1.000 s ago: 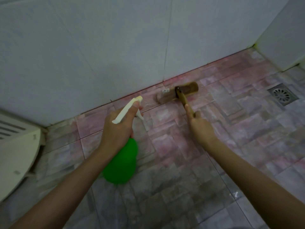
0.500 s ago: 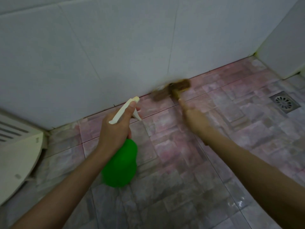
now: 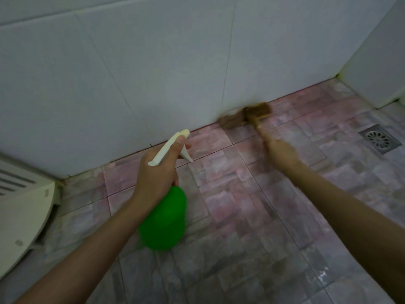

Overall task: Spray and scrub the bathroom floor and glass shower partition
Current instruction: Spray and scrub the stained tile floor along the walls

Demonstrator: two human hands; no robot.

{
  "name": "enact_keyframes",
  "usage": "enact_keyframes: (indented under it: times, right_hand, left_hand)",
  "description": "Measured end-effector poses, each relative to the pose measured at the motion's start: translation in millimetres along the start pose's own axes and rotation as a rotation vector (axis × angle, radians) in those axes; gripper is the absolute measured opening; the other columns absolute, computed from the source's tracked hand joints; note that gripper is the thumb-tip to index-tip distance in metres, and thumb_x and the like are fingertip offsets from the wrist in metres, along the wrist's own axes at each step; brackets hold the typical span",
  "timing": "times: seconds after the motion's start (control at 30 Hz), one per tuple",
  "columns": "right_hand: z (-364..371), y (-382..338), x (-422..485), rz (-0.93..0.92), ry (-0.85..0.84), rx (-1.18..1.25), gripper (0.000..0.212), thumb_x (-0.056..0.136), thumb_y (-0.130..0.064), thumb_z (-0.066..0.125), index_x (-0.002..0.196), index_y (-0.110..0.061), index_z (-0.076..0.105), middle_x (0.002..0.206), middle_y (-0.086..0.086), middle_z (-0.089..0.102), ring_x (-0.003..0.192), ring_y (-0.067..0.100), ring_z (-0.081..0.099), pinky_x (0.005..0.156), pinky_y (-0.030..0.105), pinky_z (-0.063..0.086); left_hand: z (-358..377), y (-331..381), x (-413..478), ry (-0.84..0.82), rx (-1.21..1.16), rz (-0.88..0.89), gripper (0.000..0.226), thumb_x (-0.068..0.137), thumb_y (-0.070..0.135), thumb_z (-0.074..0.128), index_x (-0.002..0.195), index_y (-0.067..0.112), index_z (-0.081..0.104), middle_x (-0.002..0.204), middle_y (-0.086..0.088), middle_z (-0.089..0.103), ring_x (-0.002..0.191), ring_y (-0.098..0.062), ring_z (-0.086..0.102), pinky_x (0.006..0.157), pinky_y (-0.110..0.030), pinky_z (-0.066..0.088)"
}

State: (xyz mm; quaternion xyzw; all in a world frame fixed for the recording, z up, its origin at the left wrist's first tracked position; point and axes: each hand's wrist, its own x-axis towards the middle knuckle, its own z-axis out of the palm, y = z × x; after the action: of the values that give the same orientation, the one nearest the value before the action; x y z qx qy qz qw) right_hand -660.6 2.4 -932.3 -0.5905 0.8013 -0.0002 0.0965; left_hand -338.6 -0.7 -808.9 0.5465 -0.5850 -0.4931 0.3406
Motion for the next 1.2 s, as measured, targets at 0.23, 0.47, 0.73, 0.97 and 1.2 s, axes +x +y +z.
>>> enact_keyframes:
  times: [0.23,0.47,0.73,0.97,1.2]
  right_hand:
    - [-4,-36,-16,-0.253,-0.078,-0.065,0.070,0.097,-0.014,0.039,0.153,-0.032,0.001,0.083,0.016,0.061,0.069,0.031,0.059,0.057,0.036,0.042]
    - [-44,20,13,0.135,-0.011,-0.006,0.062,0.098,-0.011,0.034,0.153,-0.028,0.013,0.104,0.026,0.059,0.091,0.037,0.059,0.068,0.035,0.041]
    - [-46,-18,4,0.002,-0.116,-0.061,0.061,0.100,-0.018,0.035,0.152,-0.036,0.007,0.094,0.020,0.060,0.076,0.030,0.057,0.064,0.035,0.043]
    - [-37,-11,-17,-0.160,-0.176,-0.113,0.059,0.101,-0.024,0.033,0.151,-0.041,0.007,0.081,0.010,0.056,0.067,0.024,0.053,0.057,0.032,0.042]
    - [-63,76,44,-0.024,-0.060,-0.066,0.059,0.100,-0.017,0.035,0.152,-0.032,0.011,0.093,0.020,0.062,0.076,0.030,0.059,0.065,0.038,0.048]
  left_hand:
    - [5,11,5,-0.027,-0.024,-0.009,0.038,0.079,0.073,0.054,0.080,0.041,0.076,0.092,-0.032,0.071,0.040,-0.022,0.051,0.047,-0.024,0.044]
    - [8,3,24,-0.032,-0.027,-0.042,0.041,0.094,0.057,0.057,0.074,0.029,0.078,0.082,-0.020,0.075,0.036,-0.017,0.050,0.049,-0.024,0.045]
    - [11,14,48,-0.056,-0.063,-0.069,0.037,0.077,0.074,0.054,0.072,0.045,0.077,0.082,-0.023,0.075,0.038,-0.018,0.052,0.059,-0.033,0.051]
    - [35,37,64,-0.129,0.035,-0.041,0.060,0.086,0.067,0.057,0.084,0.011,0.079,0.043,-0.010,0.056,0.040,-0.018,0.053,0.060,-0.032,0.051]
    - [72,47,79,-0.219,0.059,0.034,0.070,0.080,0.072,0.057,0.086,0.006,0.078,0.048,-0.016,0.060,0.038,-0.018,0.052,0.053,-0.027,0.045]
